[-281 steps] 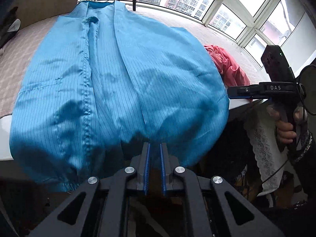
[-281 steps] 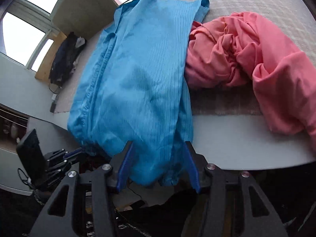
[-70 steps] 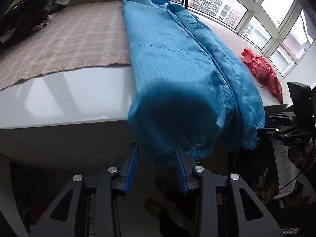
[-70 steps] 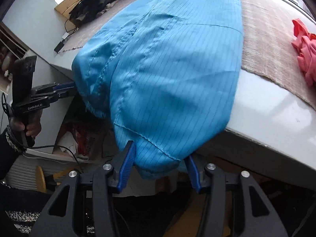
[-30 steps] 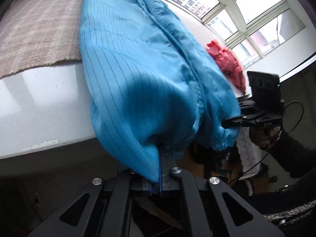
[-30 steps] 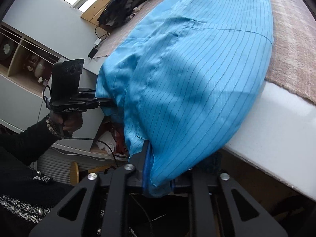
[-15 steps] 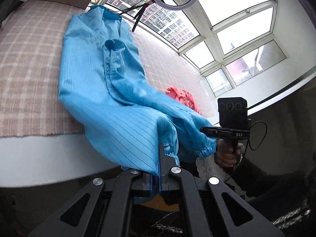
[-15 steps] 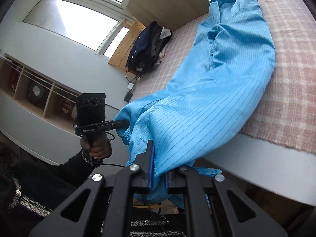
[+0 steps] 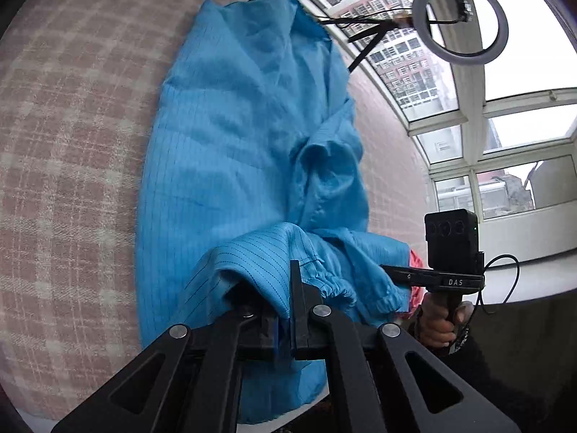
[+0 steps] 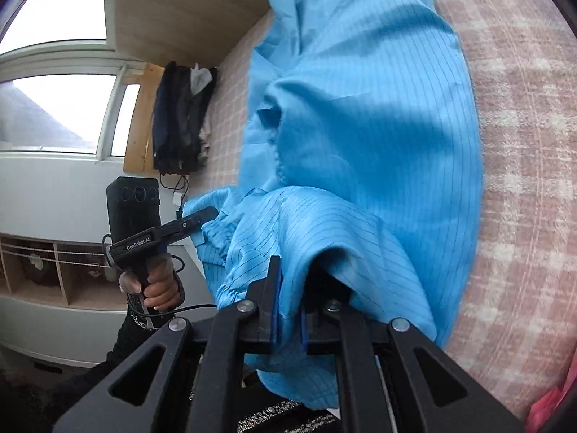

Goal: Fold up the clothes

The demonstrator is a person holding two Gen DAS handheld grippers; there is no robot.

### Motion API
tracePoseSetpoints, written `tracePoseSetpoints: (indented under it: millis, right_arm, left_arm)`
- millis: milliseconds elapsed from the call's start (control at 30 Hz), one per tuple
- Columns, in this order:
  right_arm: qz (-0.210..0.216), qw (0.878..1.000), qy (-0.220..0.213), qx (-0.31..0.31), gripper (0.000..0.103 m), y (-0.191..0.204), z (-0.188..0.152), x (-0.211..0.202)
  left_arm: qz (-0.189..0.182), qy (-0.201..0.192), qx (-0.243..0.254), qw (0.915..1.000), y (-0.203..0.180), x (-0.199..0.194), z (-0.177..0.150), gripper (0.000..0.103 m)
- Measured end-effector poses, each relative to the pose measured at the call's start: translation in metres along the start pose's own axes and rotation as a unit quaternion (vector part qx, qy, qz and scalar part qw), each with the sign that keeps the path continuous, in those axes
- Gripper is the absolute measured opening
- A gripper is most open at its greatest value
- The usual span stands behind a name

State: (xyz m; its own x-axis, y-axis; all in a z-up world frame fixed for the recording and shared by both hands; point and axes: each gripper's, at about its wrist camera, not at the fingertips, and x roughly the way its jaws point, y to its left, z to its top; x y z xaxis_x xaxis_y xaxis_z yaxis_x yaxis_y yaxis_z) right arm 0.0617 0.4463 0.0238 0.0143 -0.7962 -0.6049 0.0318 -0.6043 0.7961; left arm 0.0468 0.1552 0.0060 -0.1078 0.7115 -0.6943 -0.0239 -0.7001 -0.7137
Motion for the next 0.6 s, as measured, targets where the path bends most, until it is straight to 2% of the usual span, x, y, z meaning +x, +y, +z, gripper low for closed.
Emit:
tracePoseSetpoints:
  millis: [67, 100, 167, 233, 333, 433, 500, 567, 600]
  right_arm:
    - [-0.001, 1.000, 0.022, 0.019, 0.013, -0.013, 0.010, 0.004]
    - [0.002, 0.999, 0.030, 0.026, 0.024, -0.017, 0.013, 0.003]
    - [0.008, 0.999, 0.034, 0.035, 0.036, -0.020, 0.015, -0.003]
    - [0.019, 0.999, 0.026, 0.025, 0.037, -0.015, 0.010, -0.016]
    - [0.013, 1.000, 0.006, -0.008, 0.049, 0.000, -0.003, -0.039]
    - [-0.009, 0.999, -0.024, -0.047, 0.050, 0.017, -0.027, -0.062]
    - [-0.059, 0.993, -0.039, -0.090, 0.050, 0.032, -0.047, -0.068]
    - [-0.104, 0.986, -0.029, -0.131, 0.050, 0.045, -0.068, -0.059]
    - [-0.110, 0.984, -0.016, -0.142, 0.047, 0.048, -0.077, -0.049]
  left_arm:
    - [0.011, 0.011, -0.014, 0.9998, 0.009, 0.006, 0.006, 0.006]
    - [0.005, 0.011, -0.019, 0.9997, 0.012, 0.004, 0.006, 0.006]
    - [-0.004, 0.008, -0.016, 0.9998, 0.011, -0.006, 0.003, 0.007]
    - [0.000, 0.001, 0.003, 1.0000, 0.005, -0.021, -0.003, 0.015]
    - [0.007, -0.009, 0.036, 0.9993, -0.005, -0.046, -0.020, 0.028]
    - [0.025, -0.006, 0.075, 0.9968, -0.013, -0.059, -0.040, 0.029]
    - [0.026, 0.025, 0.107, 0.9936, -0.021, -0.052, -0.056, 0.029]
    - [0.016, 0.073, 0.127, 0.9890, -0.023, -0.037, -0.075, 0.029]
    - [0.017, 0.094, 0.131, 0.9867, -0.022, -0.026, -0.083, 0.029]
